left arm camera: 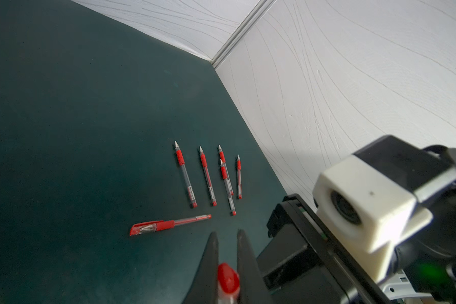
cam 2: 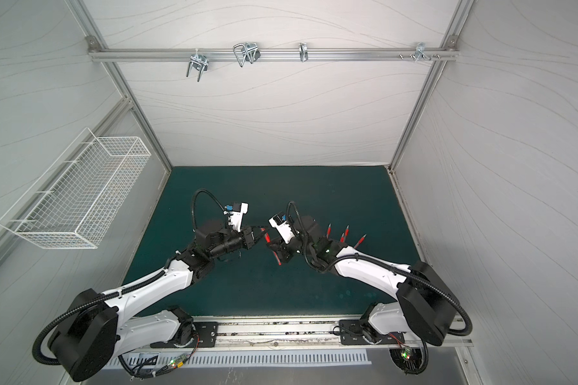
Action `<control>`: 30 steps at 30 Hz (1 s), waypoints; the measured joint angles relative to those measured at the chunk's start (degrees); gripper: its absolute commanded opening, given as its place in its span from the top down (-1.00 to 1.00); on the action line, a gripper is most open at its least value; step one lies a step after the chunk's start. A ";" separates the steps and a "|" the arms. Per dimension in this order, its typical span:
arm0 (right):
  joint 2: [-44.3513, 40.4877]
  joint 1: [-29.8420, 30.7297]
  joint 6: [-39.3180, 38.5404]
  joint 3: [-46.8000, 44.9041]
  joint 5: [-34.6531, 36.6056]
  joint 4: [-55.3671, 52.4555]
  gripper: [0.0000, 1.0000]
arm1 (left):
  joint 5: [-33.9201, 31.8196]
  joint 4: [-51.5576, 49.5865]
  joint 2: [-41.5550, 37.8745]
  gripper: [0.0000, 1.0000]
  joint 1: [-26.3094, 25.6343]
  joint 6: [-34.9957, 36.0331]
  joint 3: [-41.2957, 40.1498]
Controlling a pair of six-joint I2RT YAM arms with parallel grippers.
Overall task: Remove pen caps from pens
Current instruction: Open the pen cap on the pen.
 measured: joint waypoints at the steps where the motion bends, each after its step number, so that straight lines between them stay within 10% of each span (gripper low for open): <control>1: 0.83 -1.05 0.79 -0.09 -3.06 1.18 1.00 | 0.00 -0.02 -0.02 1.00 0.13 -0.04 -0.04; 10: 4.11 -4.39 5.31 -0.76 -13.94 6.40 1.00 | 0.42 -0.04 0.00 1.00 0.48 -1.05 -0.26; 23: 0.07 14.10 0.57 2.95 32.02 -5.51 1.00 | 0.26 -0.04 -0.02 1.00 1.62 -1.29 -1.03; 30: -0.09 14.10 0.20 3.06 34.03 -5.97 1.00 | 0.33 0.35 -0.02 1.00 1.62 -1.33 -1.07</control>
